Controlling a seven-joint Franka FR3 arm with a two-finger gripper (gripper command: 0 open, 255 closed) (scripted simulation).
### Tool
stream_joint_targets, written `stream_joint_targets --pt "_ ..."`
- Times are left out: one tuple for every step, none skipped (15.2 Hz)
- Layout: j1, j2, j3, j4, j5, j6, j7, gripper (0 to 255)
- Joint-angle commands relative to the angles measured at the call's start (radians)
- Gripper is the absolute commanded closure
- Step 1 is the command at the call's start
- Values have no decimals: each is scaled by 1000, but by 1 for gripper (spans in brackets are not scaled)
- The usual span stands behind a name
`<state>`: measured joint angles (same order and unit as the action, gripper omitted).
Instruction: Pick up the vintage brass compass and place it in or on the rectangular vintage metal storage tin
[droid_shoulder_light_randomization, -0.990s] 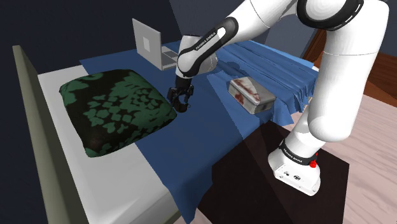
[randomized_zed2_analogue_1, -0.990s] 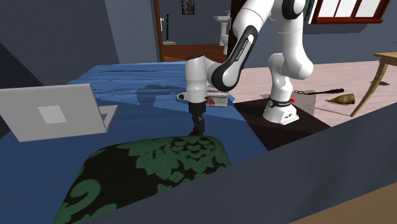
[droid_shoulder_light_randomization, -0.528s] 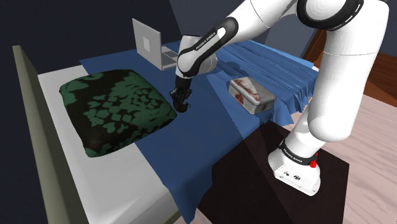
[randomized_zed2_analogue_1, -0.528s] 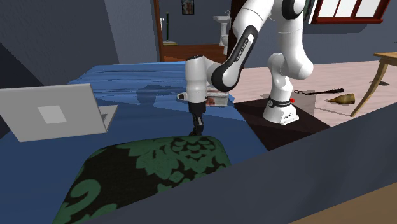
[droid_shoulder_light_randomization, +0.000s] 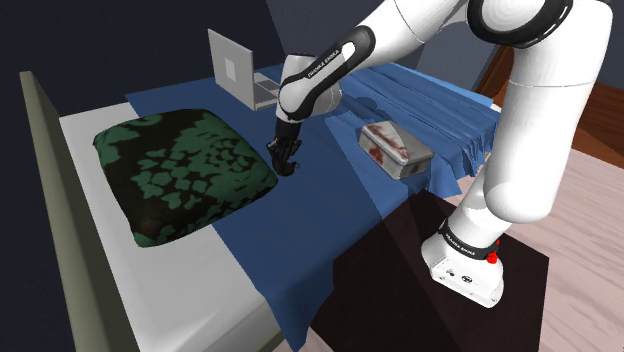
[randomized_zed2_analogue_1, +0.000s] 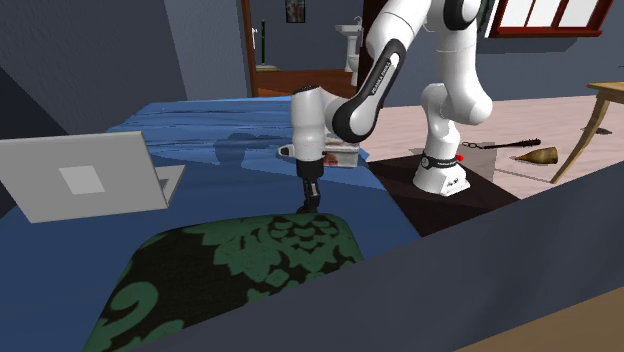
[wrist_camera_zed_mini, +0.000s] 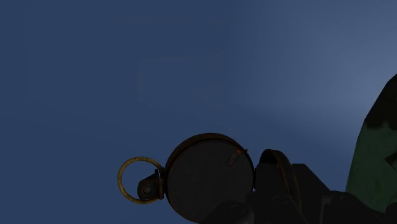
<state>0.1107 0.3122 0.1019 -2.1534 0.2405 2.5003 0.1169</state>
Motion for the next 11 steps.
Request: stream_joint_targets --pt "-1 -16 -1 0 -2 -17 3 255" --pt "-1 -26 -2 2 -4 -28 6 255" --pt "-1 -36 -2 4 -5 -39 8 255" --pt "-1 -46 -3 6 -7 -51 11 255" --pt "-1 -55 -3 8 -8 -62 14 255" --pt "-1 -65 -4 10 -10 -74 16 255" --pt "-1 -74 -4 13 -12 -86 19 255" --pt "-1 -83 -5 15 -13 -97 22 255" --pt "-1 -92 -5 18 -15 -109 24 255" --pt "-1 -101 -6 21 -16 -121 27 255" --pt "-1 -109 -6 25 -18 -133 29 255"
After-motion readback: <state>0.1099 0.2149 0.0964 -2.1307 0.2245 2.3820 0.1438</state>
